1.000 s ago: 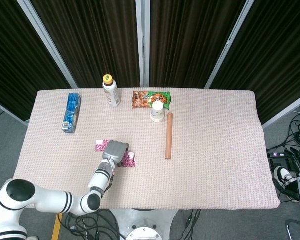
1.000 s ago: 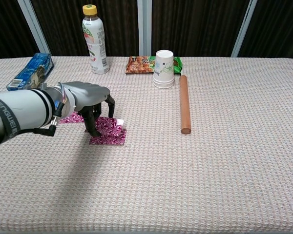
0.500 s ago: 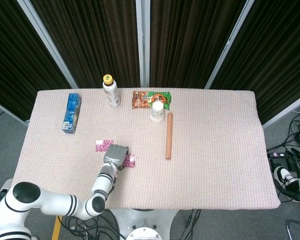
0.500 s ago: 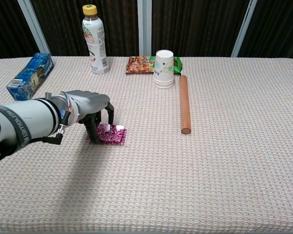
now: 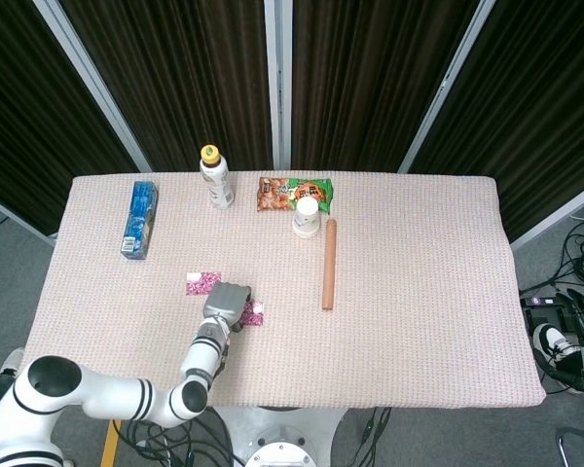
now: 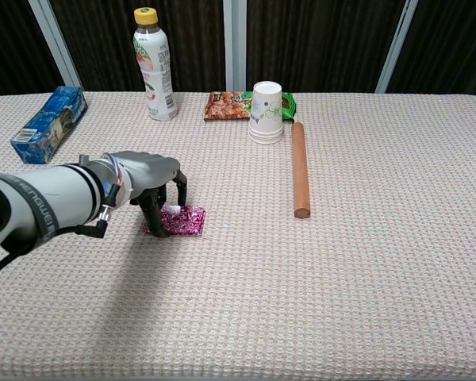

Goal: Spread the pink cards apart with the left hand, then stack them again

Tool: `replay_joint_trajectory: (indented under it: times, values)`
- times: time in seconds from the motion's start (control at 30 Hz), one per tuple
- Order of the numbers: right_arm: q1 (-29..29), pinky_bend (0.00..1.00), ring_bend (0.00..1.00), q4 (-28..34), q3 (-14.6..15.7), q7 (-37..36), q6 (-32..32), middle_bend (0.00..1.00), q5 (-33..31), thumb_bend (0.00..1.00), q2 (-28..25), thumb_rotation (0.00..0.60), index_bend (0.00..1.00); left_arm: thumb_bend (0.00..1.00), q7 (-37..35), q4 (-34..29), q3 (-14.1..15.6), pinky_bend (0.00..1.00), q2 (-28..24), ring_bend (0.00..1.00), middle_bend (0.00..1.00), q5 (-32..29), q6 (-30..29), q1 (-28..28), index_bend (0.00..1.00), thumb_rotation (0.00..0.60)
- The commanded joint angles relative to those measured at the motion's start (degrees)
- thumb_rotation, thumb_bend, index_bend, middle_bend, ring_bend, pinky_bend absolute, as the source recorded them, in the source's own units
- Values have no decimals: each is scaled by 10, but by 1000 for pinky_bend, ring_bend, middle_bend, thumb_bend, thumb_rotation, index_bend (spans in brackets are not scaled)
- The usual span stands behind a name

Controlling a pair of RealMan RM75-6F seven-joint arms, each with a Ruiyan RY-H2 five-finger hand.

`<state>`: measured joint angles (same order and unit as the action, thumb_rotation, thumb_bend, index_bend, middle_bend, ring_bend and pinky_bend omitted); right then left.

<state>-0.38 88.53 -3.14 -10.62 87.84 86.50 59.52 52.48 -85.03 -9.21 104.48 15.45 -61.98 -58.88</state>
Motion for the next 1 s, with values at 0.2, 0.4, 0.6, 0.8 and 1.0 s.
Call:
replay_joint_trajectory:
  times: [0.2, 0.4, 0.6, 0.8, 1.0]
  values:
    - [-2, 0, 0, -1, 1, -2, 1, 70, -2, 162, -1, 511, 116, 265, 8, 0, 0, 963, 3, 865, 875, -2, -2, 0, 396, 600]
    - [-2, 0, 0, -3, 1, -4, 1, 68, -1, 163, 0, 506, 116, 263, 13, -2, -2, 963, 5, 865, 875, -3, -3, 1, 375, 600]
    - [-3, 0, 0, -5, 0, -7, 2, 70, -3, 161, -1, 513, 116, 263, 5, -18, -8, 963, -7, 865, 875, 14, -6, 5, 352, 600]
    - [1, 0, 0, -5, -1, -7, -2, 70, -1, 163, 0, 510, 115, 263, -20, -23, -4, 963, -38, 865, 875, 62, -21, 23, 352, 600]
    - [3, 0, 0, -5, -1, -6, -5, 70, -1, 162, 2, 509, 115, 263, -43, 46, 10, 962, -48, 864, 875, 76, 2, 43, 361, 600]
